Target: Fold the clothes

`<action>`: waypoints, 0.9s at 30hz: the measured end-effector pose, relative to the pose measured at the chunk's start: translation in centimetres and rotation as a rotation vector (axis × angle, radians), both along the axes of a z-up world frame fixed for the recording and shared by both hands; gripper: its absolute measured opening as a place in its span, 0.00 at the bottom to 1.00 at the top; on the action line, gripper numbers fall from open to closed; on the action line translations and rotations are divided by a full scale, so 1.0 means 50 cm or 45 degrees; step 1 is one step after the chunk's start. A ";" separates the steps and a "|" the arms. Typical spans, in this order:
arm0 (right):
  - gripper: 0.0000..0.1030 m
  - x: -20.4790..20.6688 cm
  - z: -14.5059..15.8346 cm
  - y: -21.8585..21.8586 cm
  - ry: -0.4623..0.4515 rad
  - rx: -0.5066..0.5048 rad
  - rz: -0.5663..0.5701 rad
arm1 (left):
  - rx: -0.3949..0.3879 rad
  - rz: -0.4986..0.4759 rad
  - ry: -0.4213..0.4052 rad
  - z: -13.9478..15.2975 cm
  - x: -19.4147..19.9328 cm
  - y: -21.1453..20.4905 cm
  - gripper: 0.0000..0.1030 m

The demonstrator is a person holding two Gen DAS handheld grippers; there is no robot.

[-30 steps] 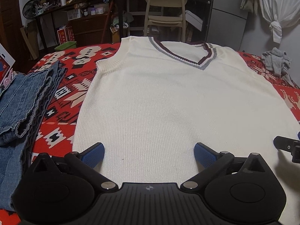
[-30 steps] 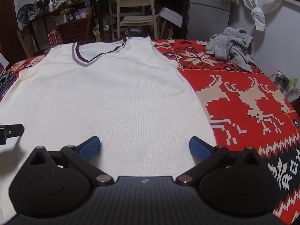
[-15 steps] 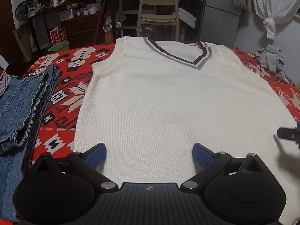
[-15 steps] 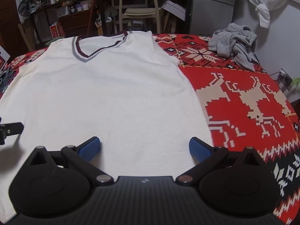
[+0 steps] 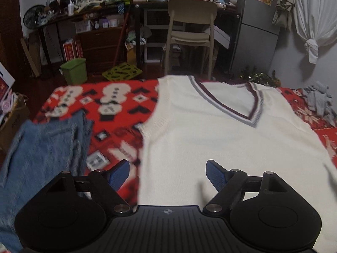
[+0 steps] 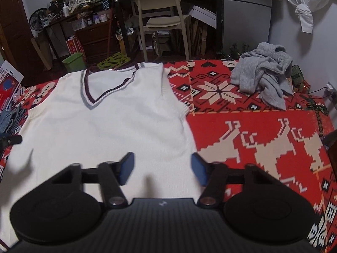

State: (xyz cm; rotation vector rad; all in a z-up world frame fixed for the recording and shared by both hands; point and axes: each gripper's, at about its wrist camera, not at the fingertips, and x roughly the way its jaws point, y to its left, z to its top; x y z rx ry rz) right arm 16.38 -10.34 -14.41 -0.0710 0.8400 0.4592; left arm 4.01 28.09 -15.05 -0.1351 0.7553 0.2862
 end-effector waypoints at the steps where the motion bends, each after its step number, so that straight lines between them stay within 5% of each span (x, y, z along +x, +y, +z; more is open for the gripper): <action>1: 0.32 0.014 0.000 -0.002 -0.003 0.000 -0.002 | 0.020 0.004 0.005 0.001 0.009 0.011 0.74; 13: 0.18 0.198 -0.081 0.042 0.015 -0.093 -0.025 | -0.045 0.081 0.049 -0.019 0.070 0.086 0.72; 24: 0.19 0.182 -0.103 0.093 -0.010 -0.170 0.011 | -0.082 0.115 0.058 -0.038 0.078 0.109 0.73; 27: 0.12 0.177 -0.103 0.108 -0.038 -0.219 0.048 | -0.077 0.125 0.060 -0.040 0.076 0.116 0.73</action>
